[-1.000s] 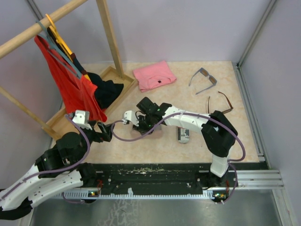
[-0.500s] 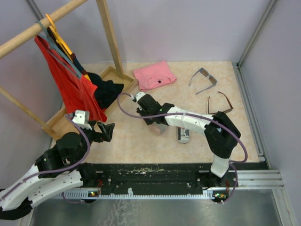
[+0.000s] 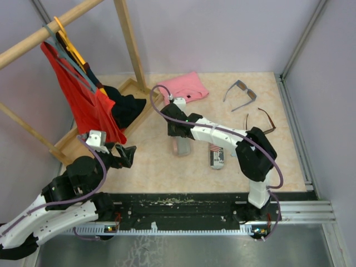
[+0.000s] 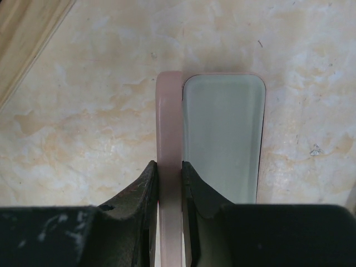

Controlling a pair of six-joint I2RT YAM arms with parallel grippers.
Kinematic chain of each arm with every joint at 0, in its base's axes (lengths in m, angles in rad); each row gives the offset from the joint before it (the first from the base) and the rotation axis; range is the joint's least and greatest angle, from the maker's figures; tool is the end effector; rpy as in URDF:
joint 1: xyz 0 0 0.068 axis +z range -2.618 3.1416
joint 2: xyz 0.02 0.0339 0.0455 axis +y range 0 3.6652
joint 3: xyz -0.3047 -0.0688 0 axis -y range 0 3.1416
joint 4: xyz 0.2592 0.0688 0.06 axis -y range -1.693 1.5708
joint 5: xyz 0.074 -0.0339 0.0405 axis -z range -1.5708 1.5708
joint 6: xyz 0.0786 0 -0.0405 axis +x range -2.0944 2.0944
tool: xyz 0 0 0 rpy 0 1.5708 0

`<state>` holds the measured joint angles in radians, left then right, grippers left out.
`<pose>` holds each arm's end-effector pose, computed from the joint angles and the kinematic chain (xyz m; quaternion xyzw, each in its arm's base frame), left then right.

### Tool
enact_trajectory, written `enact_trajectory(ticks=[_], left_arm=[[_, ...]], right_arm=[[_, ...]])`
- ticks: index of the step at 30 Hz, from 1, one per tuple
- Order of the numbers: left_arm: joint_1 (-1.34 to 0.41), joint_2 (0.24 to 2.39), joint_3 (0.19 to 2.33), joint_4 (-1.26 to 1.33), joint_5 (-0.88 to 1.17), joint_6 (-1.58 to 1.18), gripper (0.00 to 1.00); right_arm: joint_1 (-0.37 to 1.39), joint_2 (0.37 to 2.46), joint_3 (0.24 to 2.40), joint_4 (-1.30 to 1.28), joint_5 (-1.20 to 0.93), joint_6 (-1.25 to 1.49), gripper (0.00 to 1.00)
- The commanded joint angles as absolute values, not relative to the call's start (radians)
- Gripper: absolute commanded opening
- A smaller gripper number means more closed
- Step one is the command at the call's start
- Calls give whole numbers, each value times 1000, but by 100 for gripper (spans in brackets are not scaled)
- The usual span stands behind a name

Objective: Organize the sunglasses
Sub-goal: Adjust the sunglasses case at the center of the board.

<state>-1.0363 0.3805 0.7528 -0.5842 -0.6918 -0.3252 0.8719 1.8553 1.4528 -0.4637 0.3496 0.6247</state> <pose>0.0881 -0.0504 0.3485 0.0550 0.7602 -0.1671 0.6254 0.3187 0.3373 0.2470 -0.0544 0.9246 0.1116 0.3601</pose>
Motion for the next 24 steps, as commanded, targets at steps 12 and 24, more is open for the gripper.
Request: enact_trajectory(ticks=[12, 24], left_arm=[[-1038, 375, 745, -573, -684, -322, 99], [-1037, 399, 744, -571, -689, -318, 99]], right_arm=[[833, 1890, 1475, -414, 350, 709, 39], [828, 1679, 1347, -249, 316, 498, 52]])
